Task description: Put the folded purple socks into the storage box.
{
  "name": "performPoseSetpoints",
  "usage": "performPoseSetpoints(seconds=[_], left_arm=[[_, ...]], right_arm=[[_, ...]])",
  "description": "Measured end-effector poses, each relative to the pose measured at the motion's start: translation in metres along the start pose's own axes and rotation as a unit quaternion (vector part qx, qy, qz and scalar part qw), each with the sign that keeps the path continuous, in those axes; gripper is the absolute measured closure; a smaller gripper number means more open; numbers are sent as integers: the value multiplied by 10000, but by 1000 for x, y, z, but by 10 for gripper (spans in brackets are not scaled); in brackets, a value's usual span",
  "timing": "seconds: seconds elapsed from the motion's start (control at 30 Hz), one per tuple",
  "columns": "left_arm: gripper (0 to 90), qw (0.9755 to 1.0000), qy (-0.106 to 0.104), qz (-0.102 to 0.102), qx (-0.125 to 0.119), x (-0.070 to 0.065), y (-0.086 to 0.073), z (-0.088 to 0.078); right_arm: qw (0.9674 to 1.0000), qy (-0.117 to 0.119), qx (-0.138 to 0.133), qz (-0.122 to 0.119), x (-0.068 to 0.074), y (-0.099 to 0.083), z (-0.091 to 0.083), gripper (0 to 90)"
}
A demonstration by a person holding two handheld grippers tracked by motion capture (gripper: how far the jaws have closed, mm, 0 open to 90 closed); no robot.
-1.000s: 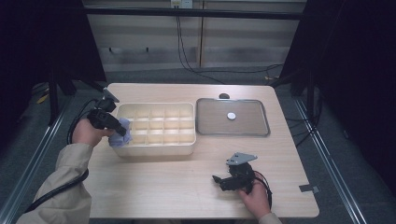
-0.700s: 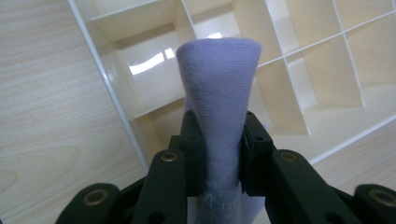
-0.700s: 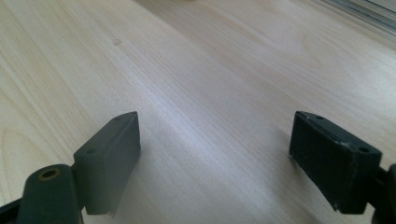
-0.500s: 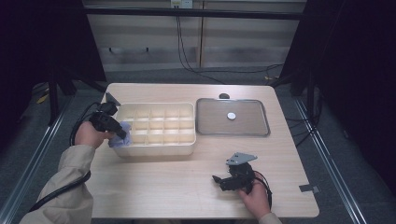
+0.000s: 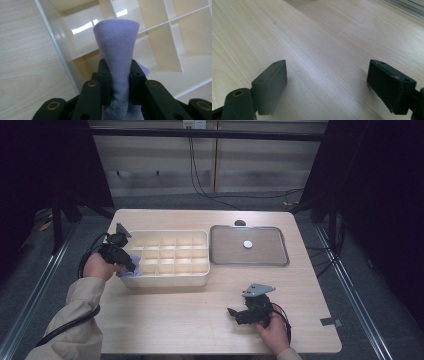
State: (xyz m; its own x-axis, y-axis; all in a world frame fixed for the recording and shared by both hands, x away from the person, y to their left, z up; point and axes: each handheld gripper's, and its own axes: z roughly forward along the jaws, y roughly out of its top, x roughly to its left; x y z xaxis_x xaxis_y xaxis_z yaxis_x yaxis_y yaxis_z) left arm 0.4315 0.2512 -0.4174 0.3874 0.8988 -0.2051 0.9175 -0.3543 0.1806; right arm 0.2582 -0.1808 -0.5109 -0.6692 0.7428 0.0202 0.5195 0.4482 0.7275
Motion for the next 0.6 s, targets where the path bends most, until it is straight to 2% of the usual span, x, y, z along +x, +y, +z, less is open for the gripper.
performPoseSetpoints(seconds=[0.27, 0.33, 0.47, 0.6], left_arm=[[764, 9998, 188, 58, 55, -3, 0, 6], [764, 9998, 172, 44, 67, -3, -1, 8], [760, 9999, 160, 40, -16, -1, -4, 10], [745, 9997, 245, 66, -63, -3, -5, 11]], right_arm=[[10000, 0, 2, 4, 0, 0, 0, 162], [10000, 0, 1, 4, 0, 0, 0, 162], [10000, 0, 2, 6, 0, 0, 0, 161], [10000, -1, 3, 6, 0, 0, 0, 161]])
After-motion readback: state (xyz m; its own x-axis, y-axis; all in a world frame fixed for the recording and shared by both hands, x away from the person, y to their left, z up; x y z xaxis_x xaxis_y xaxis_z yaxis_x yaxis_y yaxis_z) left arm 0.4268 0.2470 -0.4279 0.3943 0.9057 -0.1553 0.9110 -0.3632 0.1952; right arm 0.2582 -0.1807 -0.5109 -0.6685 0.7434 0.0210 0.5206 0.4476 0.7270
